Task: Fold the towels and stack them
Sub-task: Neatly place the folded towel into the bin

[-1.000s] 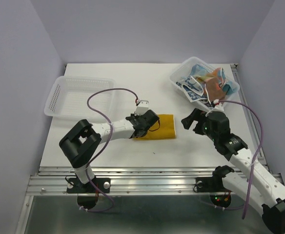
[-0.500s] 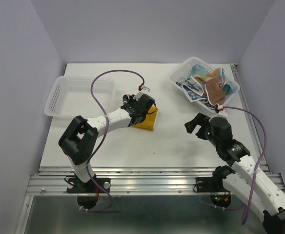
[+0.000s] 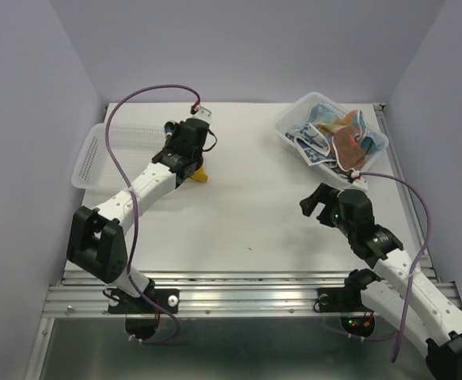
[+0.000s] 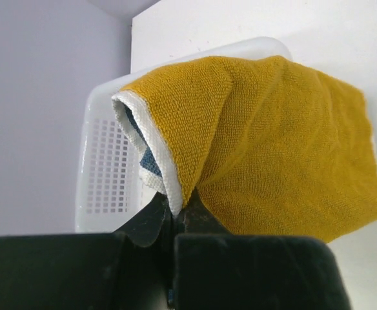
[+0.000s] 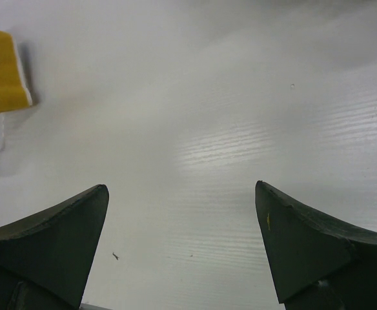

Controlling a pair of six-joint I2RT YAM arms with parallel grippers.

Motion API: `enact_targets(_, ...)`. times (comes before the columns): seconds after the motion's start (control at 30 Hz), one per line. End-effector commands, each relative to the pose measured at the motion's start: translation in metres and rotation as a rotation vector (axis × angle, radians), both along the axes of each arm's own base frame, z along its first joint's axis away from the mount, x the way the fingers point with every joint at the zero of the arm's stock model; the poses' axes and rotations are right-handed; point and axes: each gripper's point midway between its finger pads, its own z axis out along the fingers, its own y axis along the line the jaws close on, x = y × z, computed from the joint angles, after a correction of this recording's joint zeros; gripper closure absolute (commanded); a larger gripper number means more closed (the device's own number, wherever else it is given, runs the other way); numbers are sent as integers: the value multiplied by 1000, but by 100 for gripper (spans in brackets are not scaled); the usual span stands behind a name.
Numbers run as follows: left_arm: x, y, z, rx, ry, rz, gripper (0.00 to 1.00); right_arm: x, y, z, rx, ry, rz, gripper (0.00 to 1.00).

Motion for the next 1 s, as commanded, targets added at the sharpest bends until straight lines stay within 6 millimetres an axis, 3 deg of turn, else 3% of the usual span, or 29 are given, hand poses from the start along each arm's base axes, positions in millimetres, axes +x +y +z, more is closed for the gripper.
enact_targets(0.0,11,10,51,0,-87,-38,100,1,-7,-6,-30,-4,-29,0)
enact_targets(0.2,15,26,57,47,-34,-93,100,3,-11,-5,-36,-12,-49,0)
enact_targets(0.43,22,60,63,92,0,-115,100,3,-11,-12,-50,9,-50,0)
enact_targets(0.57,24,81,48,168,11,-111,100,4,-13,-14,-58,14,-59,0)
enact_targets(0.6,22,89,32,178,38,-102,100,4,-14,-13,-63,12,-65,0)
enact_targets(0.97,42,118,-33,204,194,-81,100,5,-19,-18,-91,20,-82,0)
